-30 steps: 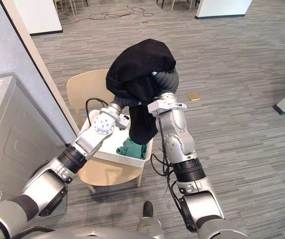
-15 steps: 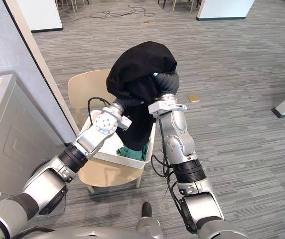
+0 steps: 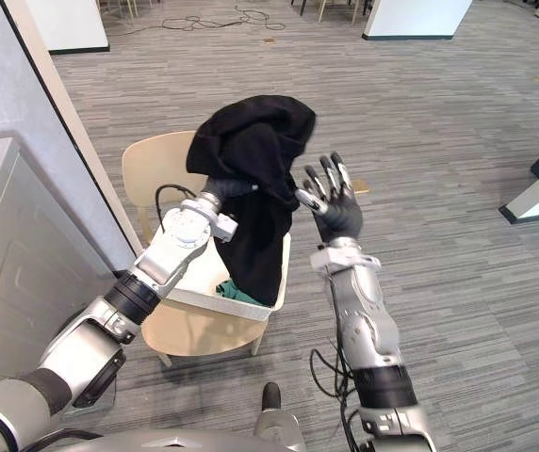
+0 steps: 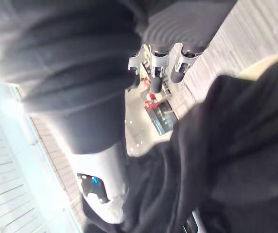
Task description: Pick up the laundry basket with both hands and put the clothes into the washing machine.
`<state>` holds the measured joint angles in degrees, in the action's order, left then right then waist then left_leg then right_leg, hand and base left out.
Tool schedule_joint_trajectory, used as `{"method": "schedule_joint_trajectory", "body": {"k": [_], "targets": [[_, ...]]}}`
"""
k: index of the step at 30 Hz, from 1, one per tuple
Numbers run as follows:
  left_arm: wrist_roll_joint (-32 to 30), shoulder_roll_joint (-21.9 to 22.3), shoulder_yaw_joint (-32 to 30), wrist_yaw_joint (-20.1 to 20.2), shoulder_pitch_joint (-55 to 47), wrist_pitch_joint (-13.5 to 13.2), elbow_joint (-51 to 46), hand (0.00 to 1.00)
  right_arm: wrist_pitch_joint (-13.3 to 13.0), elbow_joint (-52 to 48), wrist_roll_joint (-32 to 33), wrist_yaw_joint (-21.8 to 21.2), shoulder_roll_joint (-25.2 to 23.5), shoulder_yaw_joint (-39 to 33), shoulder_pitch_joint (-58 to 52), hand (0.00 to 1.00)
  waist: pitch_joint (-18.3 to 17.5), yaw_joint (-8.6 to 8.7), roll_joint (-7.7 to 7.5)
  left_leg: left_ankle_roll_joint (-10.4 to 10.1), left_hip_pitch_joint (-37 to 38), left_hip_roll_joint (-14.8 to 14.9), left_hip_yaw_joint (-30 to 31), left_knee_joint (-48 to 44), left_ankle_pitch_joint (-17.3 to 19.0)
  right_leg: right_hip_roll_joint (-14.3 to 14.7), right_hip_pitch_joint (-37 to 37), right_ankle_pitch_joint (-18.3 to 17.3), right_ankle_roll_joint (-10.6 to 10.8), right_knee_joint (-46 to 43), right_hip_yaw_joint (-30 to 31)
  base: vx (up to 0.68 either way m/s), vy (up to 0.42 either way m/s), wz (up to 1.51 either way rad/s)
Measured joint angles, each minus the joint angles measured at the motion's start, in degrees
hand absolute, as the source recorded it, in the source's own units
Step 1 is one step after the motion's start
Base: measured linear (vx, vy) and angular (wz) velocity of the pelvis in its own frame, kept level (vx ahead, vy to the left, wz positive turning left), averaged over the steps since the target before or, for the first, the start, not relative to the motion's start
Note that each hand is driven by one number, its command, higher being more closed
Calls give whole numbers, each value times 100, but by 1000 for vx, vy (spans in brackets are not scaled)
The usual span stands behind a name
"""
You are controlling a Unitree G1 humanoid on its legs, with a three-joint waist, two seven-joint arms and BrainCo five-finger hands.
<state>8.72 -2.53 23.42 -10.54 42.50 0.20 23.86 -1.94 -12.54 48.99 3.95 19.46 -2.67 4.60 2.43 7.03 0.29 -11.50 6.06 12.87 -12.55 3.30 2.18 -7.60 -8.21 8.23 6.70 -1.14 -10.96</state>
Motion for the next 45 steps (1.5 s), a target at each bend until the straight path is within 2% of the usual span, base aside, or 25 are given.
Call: {"method": "schedule_joint_trajectory", "body": {"k": [8,14,18,21,24,28,30,31,34,36,39,42,45], "targets": [[1,-300,-909,-62,-570,9,-180,100,4,-311,-217,-235,-126,-511,-785,0,-1,91,4,7,-7,-21,-184,-221,178,14,-57,0,4,-2,209,15,0,-15],[15,-358,-1609,-67,-1501,3,-1215,100,94,-471,-218,-293,-628,-823,-1402,0,-3,108,40,5,-27,-24,-221,-229,200,23,-115,3,4,-9,253,-3,-4,-3],[152,-341,-2229,-52,-2430,-50,-2048,100,96,-330,-227,-436,-1055,-1083,-1783,0,-9,82,166,8,-41,-23,-193,-231,206,19,-111,2,4,-7,235,-3,-4,2],[253,-167,-2767,-27,-3314,-142,-2668,100,116,304,-451,-468,-1416,-1477,-2057,0,-35,46,264,10,-85,-22,-143,-234,207,6,-88,3,5,22,175,-5,-14,11],[512,149,-3283,56,-4404,-295,-3084,100,186,1238,-742,-459,-1840,-2063,-2458,0,-87,-77,354,14,-99,-7,-23,-231,209,-3,46,3,10,110,38,1,-11,20],[696,342,-3492,198,-5396,-403,-3232,100,197,2542,-1616,-450,-1959,-2399,-2651,0,-119,-216,389,35,-95,-4,106,-245,222,-31,206,8,37,180,-99,-8,-7,21],[742,530,-3452,364,-5947,-461,-3232,100,216,3621,-1316,-459,-2029,-2636,-2585,0,-128,-370,399,30,-99,16,189,-302,250,-53,304,-20,72,164,-213,-24,-8,26],[743,561,-3446,396,-6075,-461,-3231,100,220,3843,-1327,-458,-2050,-2663,-2577,0,-128,-392,399,27,-104,25,193,-320,260,-54,324,-24,76,161,-230,-35,-9,14],[674,607,-3325,569,-6475,-460,-3108,100,224,4851,-1339,-438,-2086,-2726,-2421,0,-137,-535,393,45,-114,64,229,-437,337,-61,385,-91,78,71,-291,-40,-9,14],[546,636,-3250,648,-6512,-461,-2572,100,225,5484,-1332,-383,-2130,-2800,-2409,0,-215,-632,341,69,-142,73,321,-469,364,-103,421,-188,72,-27,-416,-41,-6,25],[459,754,-3377,717,-6524,-418,-1583,100,226,6041,-1113,-377,-2189,-2947,-2353,0,-303,-686,320,75,-181,73,330,-498,367,-152,422,-230,83,-86,-558,-20,-5,13],[472,783,-3498,719,-6512,-275,-781,100,229,6333,-1074,-214,-2187,-3016,-2288,0,-277,-692,253,85,-221,77,324,-508,360,-220,409,-318,101,-219,-670,-19,-1,23],[450,744,-3683,720,-6463,-247,106,100,228,6369,-1122,-95,-2243,-3009,-2217,0,-277,-711,189,86,-251,76,307,-503,326,-272,414,-398,110,-294,-725,20,4,18]]}}
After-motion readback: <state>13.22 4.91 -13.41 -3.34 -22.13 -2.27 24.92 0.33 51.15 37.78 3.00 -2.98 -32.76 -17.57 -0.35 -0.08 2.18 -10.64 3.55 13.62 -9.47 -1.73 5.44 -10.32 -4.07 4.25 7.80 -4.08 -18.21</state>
